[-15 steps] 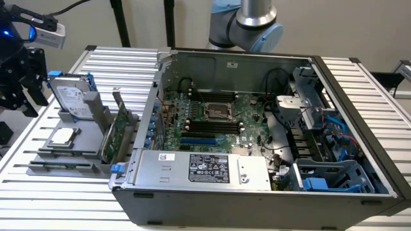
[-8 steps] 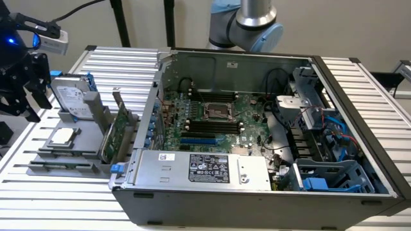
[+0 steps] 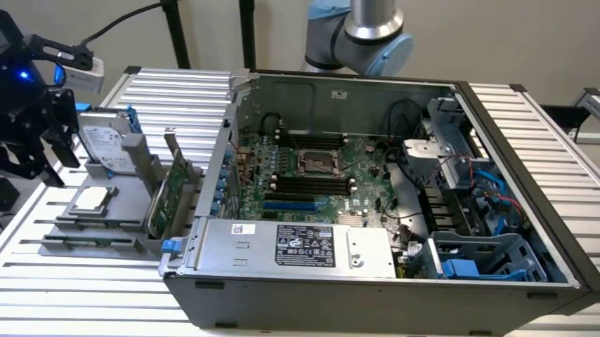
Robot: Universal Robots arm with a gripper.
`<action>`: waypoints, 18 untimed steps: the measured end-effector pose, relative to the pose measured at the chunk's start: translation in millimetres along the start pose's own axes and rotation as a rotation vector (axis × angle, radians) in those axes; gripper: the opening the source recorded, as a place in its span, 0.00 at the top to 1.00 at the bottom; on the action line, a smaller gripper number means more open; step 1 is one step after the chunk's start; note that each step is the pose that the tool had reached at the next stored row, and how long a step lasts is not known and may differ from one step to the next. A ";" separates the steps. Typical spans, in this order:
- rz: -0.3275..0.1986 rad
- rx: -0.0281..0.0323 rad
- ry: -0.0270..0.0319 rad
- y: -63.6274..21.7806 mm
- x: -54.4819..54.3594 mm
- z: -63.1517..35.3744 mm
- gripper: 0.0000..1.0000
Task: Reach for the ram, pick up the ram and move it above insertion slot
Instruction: 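Pick up the ram and move it above insertion slot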
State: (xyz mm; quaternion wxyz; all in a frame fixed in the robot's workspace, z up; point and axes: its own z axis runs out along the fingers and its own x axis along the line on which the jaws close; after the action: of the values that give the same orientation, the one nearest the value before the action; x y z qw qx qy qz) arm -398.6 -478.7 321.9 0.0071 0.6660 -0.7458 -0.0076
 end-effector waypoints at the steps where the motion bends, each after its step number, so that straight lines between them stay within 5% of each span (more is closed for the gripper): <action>1: 0.000 0.0001 0.0000 -0.1 0.4 2.0 0.58; 18: 0.000 0.0001 -0.0001 -2.1 12.5 32.8 0.58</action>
State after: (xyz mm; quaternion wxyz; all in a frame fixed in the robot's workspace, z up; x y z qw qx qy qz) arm -398.6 -491.3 289.1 0.0070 0.6660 -0.7459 -0.0076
